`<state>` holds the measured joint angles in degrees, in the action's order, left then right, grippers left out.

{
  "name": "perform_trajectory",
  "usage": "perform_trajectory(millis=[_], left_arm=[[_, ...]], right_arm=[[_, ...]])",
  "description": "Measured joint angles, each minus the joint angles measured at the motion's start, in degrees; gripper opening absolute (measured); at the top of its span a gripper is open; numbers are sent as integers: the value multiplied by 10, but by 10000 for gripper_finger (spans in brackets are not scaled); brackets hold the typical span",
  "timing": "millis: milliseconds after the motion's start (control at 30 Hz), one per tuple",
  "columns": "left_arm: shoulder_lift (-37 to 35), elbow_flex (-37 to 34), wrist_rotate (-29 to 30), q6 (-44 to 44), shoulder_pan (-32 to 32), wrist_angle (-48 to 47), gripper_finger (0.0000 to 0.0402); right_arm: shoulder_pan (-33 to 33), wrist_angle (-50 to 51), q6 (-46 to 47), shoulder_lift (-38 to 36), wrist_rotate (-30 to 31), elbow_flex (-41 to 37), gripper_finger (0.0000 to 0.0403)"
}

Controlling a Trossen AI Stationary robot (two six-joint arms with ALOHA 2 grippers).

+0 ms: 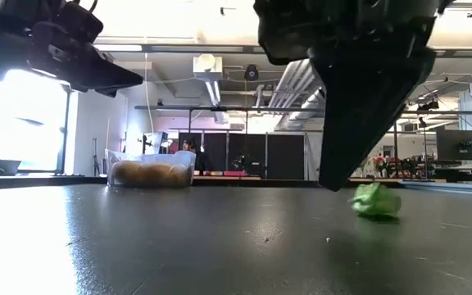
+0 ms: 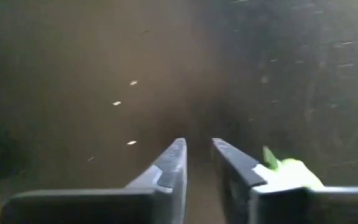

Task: Sort produce into baskets
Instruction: Put the green chili pepper into the white bin

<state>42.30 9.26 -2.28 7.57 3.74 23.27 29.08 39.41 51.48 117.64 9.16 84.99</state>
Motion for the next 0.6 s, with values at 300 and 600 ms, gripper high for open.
perform_trajectory(millis=[300, 600], left_arm=[[0, 0, 0, 0, -26, -22, 0], [0, 0, 2, 0, -31, -24, 0]], right_arm=[[1, 50, -41, -1, 20, 19, 195], [-10, 232, 148, -2, 23, 26, 201]])
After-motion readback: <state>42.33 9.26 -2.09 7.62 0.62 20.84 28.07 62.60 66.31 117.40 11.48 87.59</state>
